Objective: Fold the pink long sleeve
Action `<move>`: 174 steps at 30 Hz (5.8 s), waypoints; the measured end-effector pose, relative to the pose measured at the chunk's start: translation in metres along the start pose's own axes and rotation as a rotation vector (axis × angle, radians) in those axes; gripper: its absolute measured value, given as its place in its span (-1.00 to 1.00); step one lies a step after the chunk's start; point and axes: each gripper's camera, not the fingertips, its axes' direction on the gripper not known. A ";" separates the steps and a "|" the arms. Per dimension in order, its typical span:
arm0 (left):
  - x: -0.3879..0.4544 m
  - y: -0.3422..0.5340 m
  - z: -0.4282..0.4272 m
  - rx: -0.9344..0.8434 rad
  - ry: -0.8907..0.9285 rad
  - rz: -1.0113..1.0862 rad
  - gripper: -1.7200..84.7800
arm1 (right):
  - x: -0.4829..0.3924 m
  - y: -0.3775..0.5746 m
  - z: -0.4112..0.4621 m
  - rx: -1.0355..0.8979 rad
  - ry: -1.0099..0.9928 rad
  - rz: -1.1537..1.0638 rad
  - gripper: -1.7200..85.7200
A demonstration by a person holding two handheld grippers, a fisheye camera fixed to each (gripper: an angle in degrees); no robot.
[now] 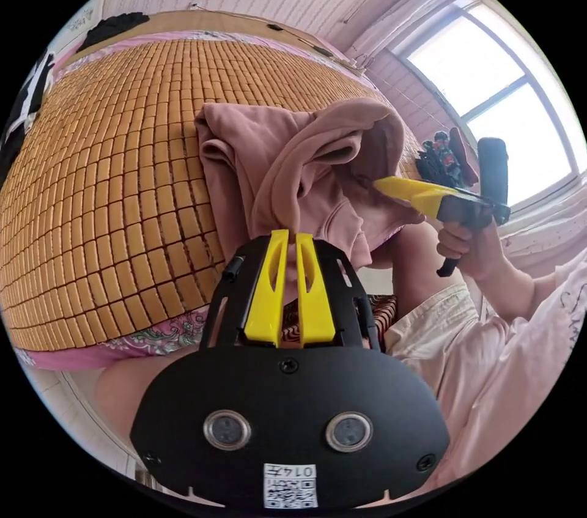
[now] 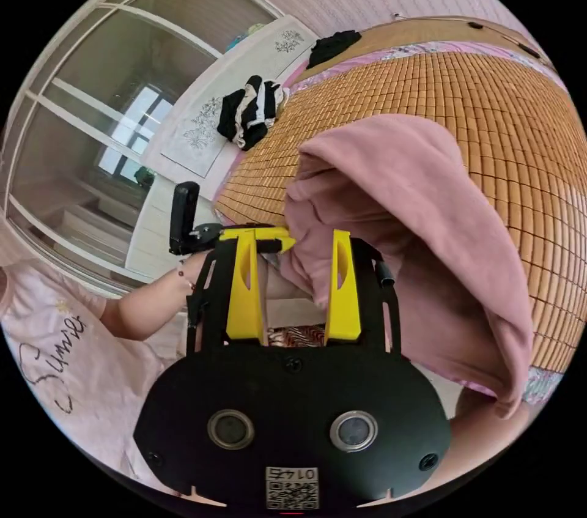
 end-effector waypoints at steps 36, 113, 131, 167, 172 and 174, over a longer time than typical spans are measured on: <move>0.008 -0.030 0.048 -0.118 -0.067 0.057 -0.86 | 0.117 -0.012 -0.168 -0.097 0.521 0.269 -0.93; -0.349 -0.043 -0.186 0.167 -0.541 -0.651 -0.69 | -0.029 -0.188 0.008 0.024 0.232 -0.116 -0.88; -0.290 -0.063 -0.194 0.159 -0.434 -0.434 -0.80 | 0.103 -0.043 -0.214 0.201 0.850 0.295 -0.71; -0.180 -0.303 -0.016 0.005 -0.367 0.003 -0.70 | 0.160 -0.315 -0.084 -0.225 0.776 -0.233 -0.73; -0.216 -0.360 0.020 -0.023 -0.335 -0.090 -0.68 | 0.188 -0.361 -0.058 -0.124 0.896 -0.308 -0.69; -0.224 -0.372 0.038 -0.074 -0.363 -0.113 -0.66 | 0.214 -0.368 -0.044 -0.179 0.952 -0.263 -0.65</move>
